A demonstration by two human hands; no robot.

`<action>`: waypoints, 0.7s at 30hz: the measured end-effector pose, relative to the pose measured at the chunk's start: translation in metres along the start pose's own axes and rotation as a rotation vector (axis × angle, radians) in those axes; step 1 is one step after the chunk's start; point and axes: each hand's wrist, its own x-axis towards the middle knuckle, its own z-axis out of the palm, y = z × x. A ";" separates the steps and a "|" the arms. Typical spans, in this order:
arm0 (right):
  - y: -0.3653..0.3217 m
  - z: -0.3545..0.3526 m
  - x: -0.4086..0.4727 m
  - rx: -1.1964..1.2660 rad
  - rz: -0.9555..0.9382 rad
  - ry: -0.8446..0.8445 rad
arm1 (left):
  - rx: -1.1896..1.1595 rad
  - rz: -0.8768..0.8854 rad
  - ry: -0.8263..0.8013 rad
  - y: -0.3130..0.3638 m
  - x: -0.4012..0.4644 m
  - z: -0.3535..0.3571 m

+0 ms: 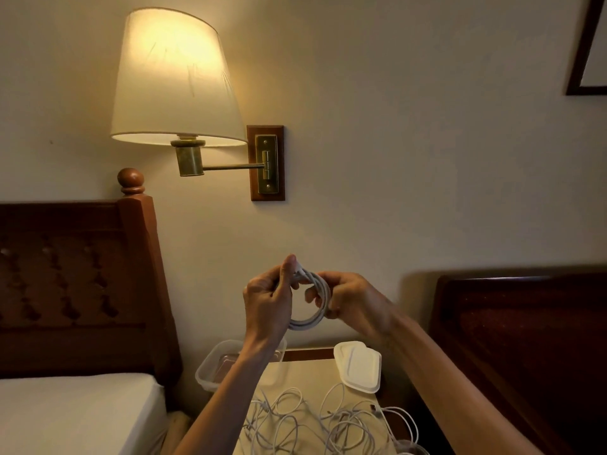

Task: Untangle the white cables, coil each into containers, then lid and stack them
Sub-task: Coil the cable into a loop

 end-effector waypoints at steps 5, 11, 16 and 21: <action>0.011 0.015 0.003 0.041 -0.024 0.208 | 0.099 0.036 -0.001 -0.002 0.000 0.001; 0.012 0.015 0.002 -0.051 -0.066 0.276 | 0.358 0.323 0.018 -0.006 0.010 -0.011; 0.014 0.015 0.000 0.079 -0.048 0.220 | 0.122 0.142 0.061 -0.012 0.000 -0.011; 0.016 0.015 -0.003 0.175 0.000 0.178 | -0.060 -0.025 0.127 -0.017 -0.004 -0.009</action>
